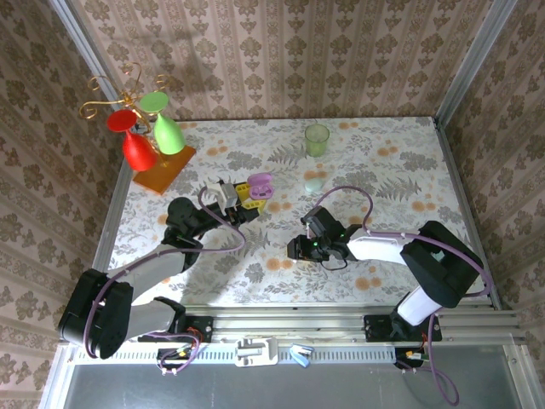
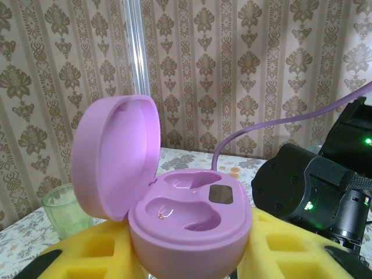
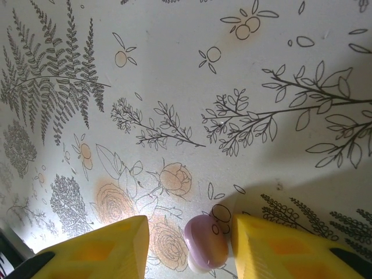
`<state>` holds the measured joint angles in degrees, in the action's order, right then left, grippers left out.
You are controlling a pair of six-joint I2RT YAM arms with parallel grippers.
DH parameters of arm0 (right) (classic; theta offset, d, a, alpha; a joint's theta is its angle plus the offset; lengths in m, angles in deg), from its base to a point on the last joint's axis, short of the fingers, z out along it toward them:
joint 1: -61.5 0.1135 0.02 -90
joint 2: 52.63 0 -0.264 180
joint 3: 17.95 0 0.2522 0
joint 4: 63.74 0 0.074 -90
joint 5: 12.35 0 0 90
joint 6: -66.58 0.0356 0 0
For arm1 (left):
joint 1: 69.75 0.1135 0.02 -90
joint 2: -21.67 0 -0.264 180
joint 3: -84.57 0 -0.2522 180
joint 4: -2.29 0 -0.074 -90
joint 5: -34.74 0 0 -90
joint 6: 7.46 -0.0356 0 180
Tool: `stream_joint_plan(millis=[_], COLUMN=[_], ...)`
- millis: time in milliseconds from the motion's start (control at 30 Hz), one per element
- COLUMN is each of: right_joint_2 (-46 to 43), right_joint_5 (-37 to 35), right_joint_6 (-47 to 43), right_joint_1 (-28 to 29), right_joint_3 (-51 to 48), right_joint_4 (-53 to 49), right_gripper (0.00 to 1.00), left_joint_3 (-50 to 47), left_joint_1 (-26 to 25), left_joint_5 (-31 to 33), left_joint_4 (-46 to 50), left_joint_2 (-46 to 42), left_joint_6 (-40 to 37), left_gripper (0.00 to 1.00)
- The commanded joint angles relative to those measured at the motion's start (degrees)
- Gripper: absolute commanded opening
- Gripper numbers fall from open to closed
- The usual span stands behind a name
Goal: Insert the wireless bluetooth earbuds into the charging case
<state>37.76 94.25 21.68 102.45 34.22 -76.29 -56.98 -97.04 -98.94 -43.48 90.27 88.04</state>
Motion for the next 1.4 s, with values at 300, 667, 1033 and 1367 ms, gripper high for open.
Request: stream_joint_plan(millis=[300, 667, 1033, 1367], right_joint_2=[0.34, 2.06, 3.73, -0.27], right_joint_5=[3.84, 4.98, 4.01, 0.81], right_joint_6=[0.82, 1.04, 1.50, 1.41], right_joint_1=[0.01, 0.01, 0.01, 0.01], right_joint_3=[-1.75, -1.94, -2.16, -0.79], right_joint_4=[3.77, 5.47, 5.12, 0.31], right_gripper=[0.36, 0.34, 0.22, 0.16], left_joint_3=[-0.07, -0.25, -0.31, -0.34], left_joint_1=[0.24, 0.24, 0.25, 0.22], left_joint_5=[-0.60, -0.47, -0.39, -0.22], left_joint_4=[-1.38, -1.38, -1.29, -1.27], left_joint_2=[-0.57, -0.56, -0.70, -0.66], left_joint_6=[-1.08, -1.01, -1.06, -1.12], left_gripper=[0.16, 0.16, 0.16, 0.16])
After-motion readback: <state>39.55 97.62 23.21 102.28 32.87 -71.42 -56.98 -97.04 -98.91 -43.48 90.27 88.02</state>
